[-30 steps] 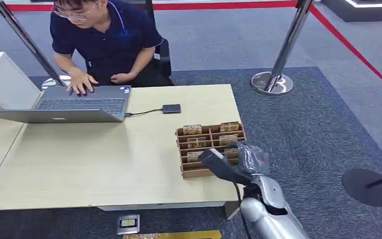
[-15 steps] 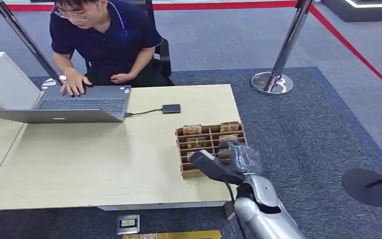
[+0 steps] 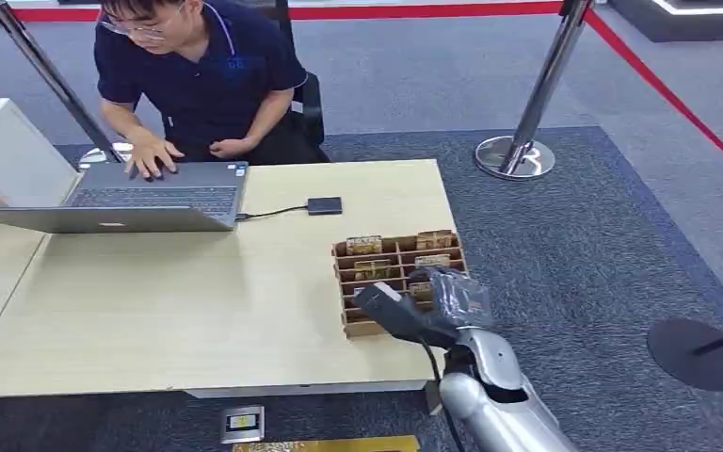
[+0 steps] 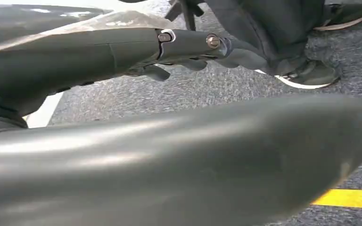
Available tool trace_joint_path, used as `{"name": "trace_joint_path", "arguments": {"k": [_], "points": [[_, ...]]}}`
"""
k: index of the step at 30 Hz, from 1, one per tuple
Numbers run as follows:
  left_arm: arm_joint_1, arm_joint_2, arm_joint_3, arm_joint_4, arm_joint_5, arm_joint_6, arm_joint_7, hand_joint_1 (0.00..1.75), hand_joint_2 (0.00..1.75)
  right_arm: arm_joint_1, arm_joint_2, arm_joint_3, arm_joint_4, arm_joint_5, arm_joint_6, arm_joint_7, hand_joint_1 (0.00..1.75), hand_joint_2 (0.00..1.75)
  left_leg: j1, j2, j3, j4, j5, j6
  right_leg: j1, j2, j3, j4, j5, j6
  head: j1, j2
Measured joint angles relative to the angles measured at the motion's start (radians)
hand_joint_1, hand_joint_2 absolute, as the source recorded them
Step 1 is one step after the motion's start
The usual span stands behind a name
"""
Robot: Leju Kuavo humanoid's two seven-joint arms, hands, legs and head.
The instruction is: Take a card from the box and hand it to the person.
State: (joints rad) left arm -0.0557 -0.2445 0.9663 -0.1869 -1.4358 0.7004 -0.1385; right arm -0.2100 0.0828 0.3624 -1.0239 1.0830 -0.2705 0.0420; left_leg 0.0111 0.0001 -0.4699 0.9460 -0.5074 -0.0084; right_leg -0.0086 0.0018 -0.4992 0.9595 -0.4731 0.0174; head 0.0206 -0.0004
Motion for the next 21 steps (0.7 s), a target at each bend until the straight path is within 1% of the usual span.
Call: {"name": "trace_joint_path", "arguments": {"k": [4, 6, 14, 17, 19, 21], "points": [[0.000, 0.000, 0.000, 0.000, 0.000, 0.000, -0.001, 0.00, 0.00, 0.001, -0.003, 0.000, -0.005, 0.000, 0.000, 0.001, 0.75, 1.75, 0.000, 0.000, 0.000, 0.000, 0.000, 0.000, 0.000, 0.000, 0.000, 0.000, 0.000, 0.000, 0.000, 0.000], [0.000, 0.000, 0.000, 0.000, 0.000, 0.000, -0.001, 0.00, 0.00, 0.002, -0.004, 0.000, -0.008, 0.001, 0.000, 0.002, 0.79, 1.75, 0.000, 0.000, 0.000, 0.000, 0.000, 0.000, 0.000, 0.000, 0.000, 0.000, 0.000, 0.000, 0.000, 0.000], [0.000, 0.000, 0.000, 0.000, 0.002, 0.000, -0.001, 0.00, 0.00, 0.004, -0.006, 0.000, -0.019, 0.014, 0.001, 0.008, 0.77, 1.75, 0.000, 0.000, -0.001, 0.000, 0.000, 0.000, 0.000, 0.000, -0.001, 0.000, 0.000, 0.000, 0.000, 0.000], [0.000, 0.000, 0.000, 0.000, 0.002, 0.000, -0.001, 0.00, 0.00, 0.004, -0.006, 0.001, -0.019, 0.018, 0.003, 0.009, 0.80, 1.75, 0.000, 0.000, -0.001, 0.000, 0.000, 0.000, 0.000, 0.000, -0.001, 0.000, 0.000, 0.000, 0.000, 0.000], [0.000, 0.000, 0.000, 0.000, 0.001, 0.000, -0.001, 0.00, 0.00, 0.004, -0.006, 0.003, -0.019, 0.021, 0.007, 0.009, 0.86, 1.75, 0.000, 0.000, -0.001, 0.000, 0.000, 0.000, 0.000, 0.000, -0.001, 0.000, 0.000, 0.000, 0.000, 0.000], [0.000, 0.000, 0.000, 0.000, 0.001, 0.000, 0.000, 0.00, 0.00, 0.004, -0.006, 0.006, -0.019, 0.021, 0.010, 0.009, 0.84, 1.75, 0.000, 0.000, -0.001, 0.000, 0.000, 0.000, 0.000, 0.000, -0.001, 0.000, 0.000, 0.000, 0.000, 0.000]]}}
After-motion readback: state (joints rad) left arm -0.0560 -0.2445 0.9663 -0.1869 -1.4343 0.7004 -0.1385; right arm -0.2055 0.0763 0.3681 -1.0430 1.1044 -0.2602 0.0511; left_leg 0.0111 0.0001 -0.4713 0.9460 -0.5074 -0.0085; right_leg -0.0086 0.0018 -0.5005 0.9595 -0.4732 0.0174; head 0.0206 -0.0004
